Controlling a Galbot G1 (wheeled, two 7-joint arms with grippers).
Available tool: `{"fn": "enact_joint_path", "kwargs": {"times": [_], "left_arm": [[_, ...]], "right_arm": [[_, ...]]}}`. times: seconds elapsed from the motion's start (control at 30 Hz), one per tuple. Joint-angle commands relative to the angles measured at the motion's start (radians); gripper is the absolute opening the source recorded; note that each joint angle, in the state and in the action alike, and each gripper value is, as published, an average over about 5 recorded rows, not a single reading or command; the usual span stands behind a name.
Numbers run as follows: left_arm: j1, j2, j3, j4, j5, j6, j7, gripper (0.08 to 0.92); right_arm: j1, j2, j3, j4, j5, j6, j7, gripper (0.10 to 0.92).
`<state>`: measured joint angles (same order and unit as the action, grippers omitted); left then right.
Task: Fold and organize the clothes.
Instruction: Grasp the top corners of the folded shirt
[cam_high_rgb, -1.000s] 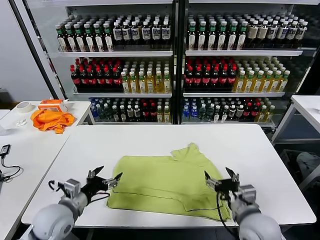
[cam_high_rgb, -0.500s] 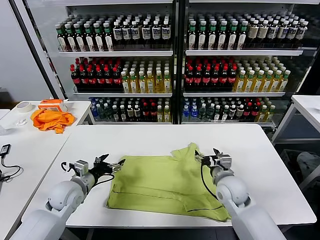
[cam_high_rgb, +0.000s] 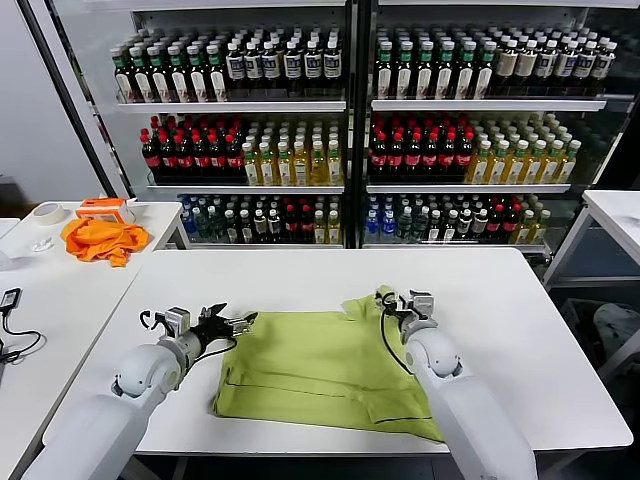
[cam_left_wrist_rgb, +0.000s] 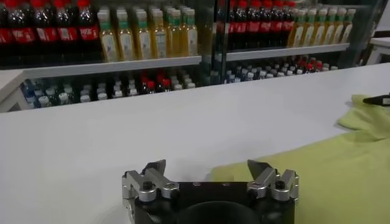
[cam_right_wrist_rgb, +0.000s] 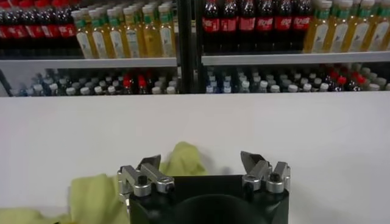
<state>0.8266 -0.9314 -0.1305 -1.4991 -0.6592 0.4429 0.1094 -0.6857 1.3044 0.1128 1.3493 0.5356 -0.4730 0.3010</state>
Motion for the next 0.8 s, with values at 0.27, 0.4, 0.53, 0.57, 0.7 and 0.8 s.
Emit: {"fn": "enact_joint_path", "kwargs": {"times": [0.27, 0.4, 0.53, 0.57, 0.7, 0.8], "left_arm": [[0.008, 0.006, 0.013, 0.027, -0.005, 0.004, 0.011, 0.803], [0.010, -0.002, 0.013, 0.029, -0.013, 0.000, 0.015, 0.707], [0.013, -0.009, 0.017, 0.032, -0.024, -0.013, 0.017, 0.586], [0.014, -0.011, 0.018, 0.032, -0.026, -0.016, 0.017, 0.560], [0.019, -0.016, 0.024, 0.030, -0.025, -0.022, 0.016, 0.447], [0.020, -0.021, 0.025, 0.027, -0.025, -0.026, 0.015, 0.360]], "right_arm": [[0.041, 0.032, -0.022, -0.071, 0.023, 0.006, -0.008, 0.707], [0.042, 0.037, -0.022, -0.070, 0.024, 0.001, -0.003, 0.594], [0.037, 0.039, -0.021, -0.065, 0.026, -0.001, 0.001, 0.473], [0.036, 0.040, -0.021, -0.062, 0.028, 0.001, 0.003, 0.447], [0.026, 0.040, -0.020, -0.044, 0.031, 0.004, 0.009, 0.334], [0.016, 0.036, -0.020, -0.029, 0.025, 0.006, 0.007, 0.247]]}}
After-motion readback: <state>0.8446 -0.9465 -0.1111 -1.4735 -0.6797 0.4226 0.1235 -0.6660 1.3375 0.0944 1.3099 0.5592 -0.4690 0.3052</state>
